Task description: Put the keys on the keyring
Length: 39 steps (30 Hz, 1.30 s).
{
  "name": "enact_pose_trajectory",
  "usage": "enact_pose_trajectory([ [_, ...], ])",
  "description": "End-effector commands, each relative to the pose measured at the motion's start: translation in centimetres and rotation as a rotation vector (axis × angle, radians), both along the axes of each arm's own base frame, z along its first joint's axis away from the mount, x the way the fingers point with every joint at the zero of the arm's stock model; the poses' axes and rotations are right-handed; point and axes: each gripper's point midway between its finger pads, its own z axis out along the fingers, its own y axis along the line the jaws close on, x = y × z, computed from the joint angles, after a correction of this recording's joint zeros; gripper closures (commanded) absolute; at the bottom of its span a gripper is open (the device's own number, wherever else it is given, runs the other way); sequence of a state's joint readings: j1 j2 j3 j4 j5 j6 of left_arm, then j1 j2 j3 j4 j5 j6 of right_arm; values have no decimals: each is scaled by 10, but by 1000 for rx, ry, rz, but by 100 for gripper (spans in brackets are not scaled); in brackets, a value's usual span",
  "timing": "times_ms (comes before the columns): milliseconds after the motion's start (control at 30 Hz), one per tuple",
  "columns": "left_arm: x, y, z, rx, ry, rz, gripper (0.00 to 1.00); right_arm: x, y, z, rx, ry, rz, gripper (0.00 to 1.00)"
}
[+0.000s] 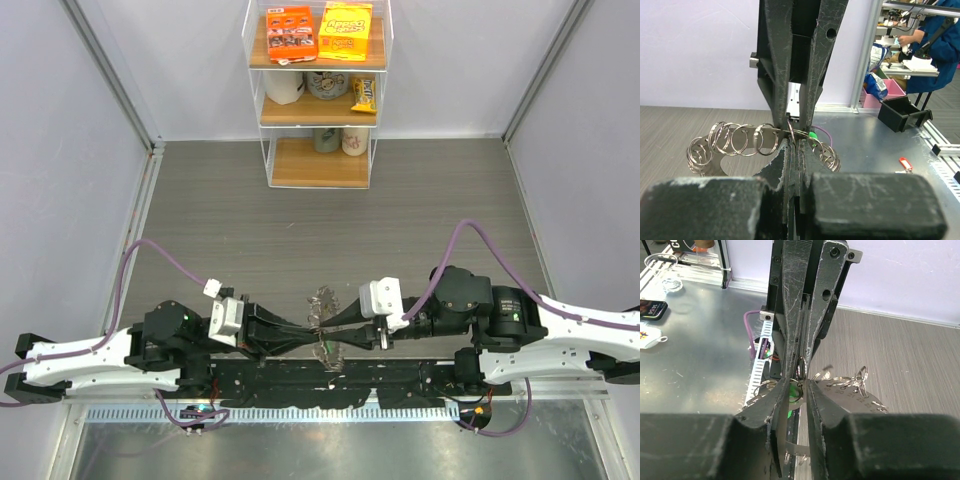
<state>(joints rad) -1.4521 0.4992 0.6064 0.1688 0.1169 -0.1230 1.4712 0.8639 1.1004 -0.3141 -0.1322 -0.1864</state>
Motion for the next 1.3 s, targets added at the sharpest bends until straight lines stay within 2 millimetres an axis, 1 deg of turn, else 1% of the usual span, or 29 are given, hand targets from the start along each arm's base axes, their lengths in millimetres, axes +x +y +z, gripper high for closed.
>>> enact_pose_trajectory([
  [0,-2,9,35,-137,-24,-6,100,-1,5,16,53,-21,4,77],
  [100,-3,8,34,-134,-23,-9,100,-2,7,16,52,-24,5,84],
  [133,-3,8,34,-134,-25,-10,100,-2,7,16,51,-29,6,93],
  [400,-3,7,30,-88,-18,-9,99,0,5,11,5,-38,-13,94],
  [433,-2,8,28,-73,-16,-5,92,0,5,13,0,-34,-15,94],
  [467,-2,9,27,-58,-13,-3,85,0,4,8,-29,-28,-19,94],
  [500,-1,10,25,-37,-10,0,79,0,3,12,-28,-19,-23,94],
  [533,-1,12,20,-5,-6,4,73,0,2,6,-57,-13,-25,95],
  [567,1,13,18,16,-3,12,69,0,1,7,-65,-2,-24,94],
  [600,3,16,19,30,0,24,66,-1,-1,3,-91,4,-26,94],
  [633,4,17,11,73,7,33,63,0,-2,4,-98,14,-31,94],
  [667,5,19,9,93,10,39,61,0,-4,-1,-127,22,-33,95],
  [700,5,21,7,114,15,43,59,-1,-5,2,-127,34,-34,95],
  [733,6,23,6,133,17,46,58,-2,-7,-2,-152,41,-35,94],
  [800,6,24,0,188,23,50,56,-5,-9,-1,-171,68,-30,94],
  [833,6,25,-3,215,26,50,56,-5,-11,-4,-192,74,-31,94],
  [867,5,25,-8,247,28,45,55,-6,-10,-1,-193,85,-29,95],
  [900,5,24,-9,273,30,42,55,-7,-11,-6,-220,92,-28,94],
  [933,4,24,-14,305,34,37,55,-8,-11,-3,-224,103,-27,94],
  [967,3,23,-17,334,37,30,55,-9,-12,-7,-251,111,-26,94],
  [1000,2,21,-21,363,41,25,55,-10,-11,-7,-264,123,-24,95],
  [1033,1,21,-23,388,43,20,55,-10,-11,-12,-293,130,-25,94],
  [1067,1,20,-26,415,46,17,55,-11,-11,-9,-296,139,-25,94],
  [1100,0,19,-28,432,46,12,56,-13,-10,-15,-327,148,-19,94],
  [1133,0,18,-28,446,44,13,56,-15,-10,-11,-326,154,-11,94],
  [1167,1,17,-29,455,41,13,56,-16,-9,-15,-348,162,-7,94],
  [1200,0,16,-28,458,38,10,56,-17,-8,-12,-344,167,-3,94],
  [1233,1,14,-27,461,32,10,56,-18,-8,-15,-358,172,4,94],
  [1267,1,14,-27,466,29,7,56,-19,-7,-13,-358,178,3,94],
])
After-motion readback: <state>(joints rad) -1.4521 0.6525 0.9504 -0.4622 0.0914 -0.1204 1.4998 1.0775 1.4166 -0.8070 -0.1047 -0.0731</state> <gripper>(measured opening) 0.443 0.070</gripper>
